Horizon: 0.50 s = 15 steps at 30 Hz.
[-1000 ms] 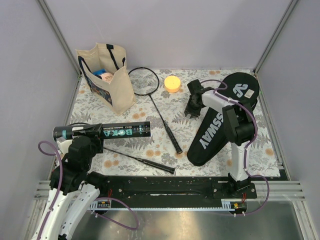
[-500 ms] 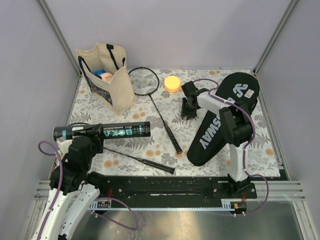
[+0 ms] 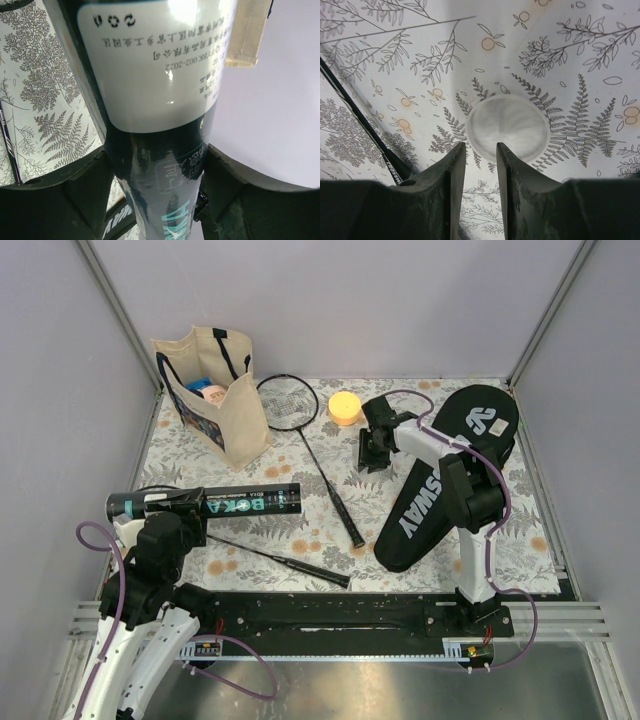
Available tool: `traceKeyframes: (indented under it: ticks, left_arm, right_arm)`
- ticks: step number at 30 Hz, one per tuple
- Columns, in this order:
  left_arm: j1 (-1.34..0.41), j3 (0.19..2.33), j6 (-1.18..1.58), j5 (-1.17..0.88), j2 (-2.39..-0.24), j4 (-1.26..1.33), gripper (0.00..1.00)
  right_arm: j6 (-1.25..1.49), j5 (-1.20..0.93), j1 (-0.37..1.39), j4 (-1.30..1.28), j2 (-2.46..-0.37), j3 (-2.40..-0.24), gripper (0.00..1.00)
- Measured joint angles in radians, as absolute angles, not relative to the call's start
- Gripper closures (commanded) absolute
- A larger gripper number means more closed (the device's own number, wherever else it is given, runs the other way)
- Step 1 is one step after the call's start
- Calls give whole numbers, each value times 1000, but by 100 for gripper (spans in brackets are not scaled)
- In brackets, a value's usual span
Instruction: Pack up the badminton gear
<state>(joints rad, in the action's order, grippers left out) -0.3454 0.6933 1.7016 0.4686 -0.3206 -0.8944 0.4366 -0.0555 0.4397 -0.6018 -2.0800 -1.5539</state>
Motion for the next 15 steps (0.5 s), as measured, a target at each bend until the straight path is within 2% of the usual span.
traceKeyframes:
  ticks: [12, 14, 15]
  left_arm:
    - [-345, 694, 1702, 470, -323, -901, 72]
    - [-345, 695, 1702, 471, -323, -902, 72]
    - [-345, 695, 1702, 471, -323, -902, 72]
  right_arm:
    - [429, -62, 464, -608, -2141, -1602, 63]
    - [425, -55, 472, -611, -2141, -1604, 67]
    - [422, -47, 477, -613, -2143, -1605, 75]
